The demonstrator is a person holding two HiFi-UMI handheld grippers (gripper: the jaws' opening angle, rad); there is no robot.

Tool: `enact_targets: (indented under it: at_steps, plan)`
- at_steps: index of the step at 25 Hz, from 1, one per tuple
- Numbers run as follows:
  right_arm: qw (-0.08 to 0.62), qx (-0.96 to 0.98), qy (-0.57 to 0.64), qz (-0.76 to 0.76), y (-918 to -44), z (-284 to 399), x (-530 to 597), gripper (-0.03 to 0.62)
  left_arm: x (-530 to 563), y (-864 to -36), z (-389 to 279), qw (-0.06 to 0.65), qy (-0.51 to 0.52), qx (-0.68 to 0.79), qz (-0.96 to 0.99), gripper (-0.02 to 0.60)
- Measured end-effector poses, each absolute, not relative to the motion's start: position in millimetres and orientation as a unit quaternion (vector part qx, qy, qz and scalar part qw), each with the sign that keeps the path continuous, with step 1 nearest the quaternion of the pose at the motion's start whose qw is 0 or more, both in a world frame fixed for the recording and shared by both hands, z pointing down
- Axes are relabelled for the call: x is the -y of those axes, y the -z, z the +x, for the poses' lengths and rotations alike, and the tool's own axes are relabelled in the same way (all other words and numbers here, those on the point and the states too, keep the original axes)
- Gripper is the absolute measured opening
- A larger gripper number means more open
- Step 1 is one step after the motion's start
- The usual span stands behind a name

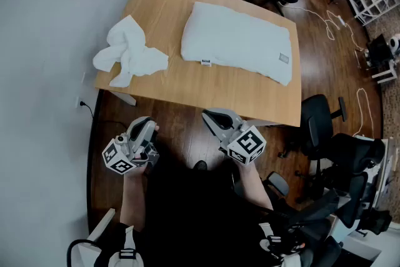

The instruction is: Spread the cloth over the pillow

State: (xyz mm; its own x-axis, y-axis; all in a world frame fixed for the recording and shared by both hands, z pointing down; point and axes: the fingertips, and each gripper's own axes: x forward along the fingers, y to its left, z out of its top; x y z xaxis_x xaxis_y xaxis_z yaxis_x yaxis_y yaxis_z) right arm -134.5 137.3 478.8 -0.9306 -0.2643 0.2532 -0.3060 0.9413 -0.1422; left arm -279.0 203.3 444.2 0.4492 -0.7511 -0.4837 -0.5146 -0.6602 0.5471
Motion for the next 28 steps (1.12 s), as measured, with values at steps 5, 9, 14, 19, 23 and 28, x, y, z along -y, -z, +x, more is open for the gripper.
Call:
enact_targets:
  at_steps: [5, 9, 14, 19, 23, 28]
  plan:
    - [0.133, 0.973, -0.092, 0.162, -487.2, -213.4, -90.4, 0.002, -154.7, -447.7, -371.0, 0.161, 0.311, 0.424, 0.835, -0.006]
    - [0.125, 0.976, -0.101, 0.149, -491.2, -267.1, -74.7, 0.003, -134.1, -417.2, -395.5, 0.133, 0.29, 0.4, 0.859, -0.006]
    - [0.136, 0.972, -0.105, 0.161, -504.2, -274.3, -62.5, 0.003, -98.4, -424.6, -375.2, 0.14, 0.286, 0.344, 0.883, -0.006]
    - [0.139, 0.973, -0.11, 0.147, -515.5, -290.6, -17.9, 0.003, -72.4, -466.6, -444.4, 0.195, 0.259, 0.465, 0.824, -0.006]
    - [0.137, 0.976, -0.128, 0.109, -534.9, -320.3, 23.9, 0.003, -61.7, -492.4, -497.3, 0.198, 0.202, 0.56, 0.779, -0.006]
    - [0.134, 0.979, -0.145, 0.048, -556.4, -371.0, 76.2, 0.003, -47.6, -522.5, -548.3, 0.189, 0.116, 0.673, 0.706, -0.005]
